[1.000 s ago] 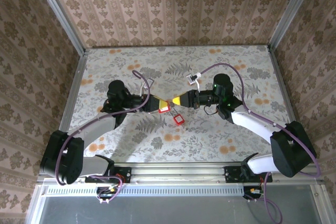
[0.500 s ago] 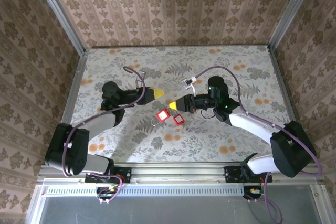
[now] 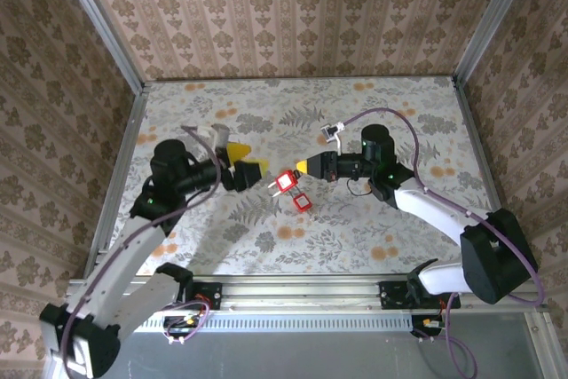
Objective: Unlock with the key
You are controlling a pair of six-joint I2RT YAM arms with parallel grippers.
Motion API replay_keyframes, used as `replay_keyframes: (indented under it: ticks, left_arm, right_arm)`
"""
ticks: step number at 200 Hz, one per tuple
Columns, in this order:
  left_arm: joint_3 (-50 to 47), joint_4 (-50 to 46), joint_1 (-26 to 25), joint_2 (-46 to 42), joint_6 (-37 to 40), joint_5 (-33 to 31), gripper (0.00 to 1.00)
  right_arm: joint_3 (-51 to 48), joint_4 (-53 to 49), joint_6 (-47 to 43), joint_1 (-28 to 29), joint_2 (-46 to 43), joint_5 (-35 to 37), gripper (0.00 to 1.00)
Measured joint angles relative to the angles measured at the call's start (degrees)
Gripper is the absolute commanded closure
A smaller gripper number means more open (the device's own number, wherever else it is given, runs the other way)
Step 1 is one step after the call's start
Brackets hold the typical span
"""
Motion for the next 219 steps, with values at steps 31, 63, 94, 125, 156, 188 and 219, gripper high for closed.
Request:
replay_keyframes:
  ticks: [31,63,94,125,156,188,219]
  left_arm:
    - [-2.73,-5.75,-10.64,-1.18,16.2,-6.56,0.0]
    - [-2.23,-11.58,-15.91,2.93,29.55,-12.15,0.0]
    - [-0.04,-14.91,-18.29,7.52,38.12,-16.98,0.0]
    - [0.74,-14.75,-18.75,9.03,41.94,-20.61,0.0]
    - [0.76,-13.44,-19.04,9.51,42.4,-22.97,0.0]
    - [0.76,-11.08,-19.04,9.05,42.34,-24.02,0.0]
    - [0.85,-10.1,-19.04,9.57,41.66,-23.23,0.05]
  right_arm:
    - [0.0,-0.5,0.0,-0.11,-0.07,-0.02,1.0]
    - [0.0,-0.57,0.0,-0.11,-0.26,-0.07,1.0]
    - [0.0,-0.57,0.02,-0.11,-0.63,-0.09,1.0]
    - [-0.02,-0.5,0.24,-0.04,-0.9,-0.33,1.0]
    - [-0.02,-0.52,0.22,0.11,-0.96,-0.5,1.0]
    - [-0.02,-0.52,0.22,0.46,-0.96,-0.55,1.0]
    - [-0.02,-0.52,0.22,1.03,-0.96,-0.72,1.0]
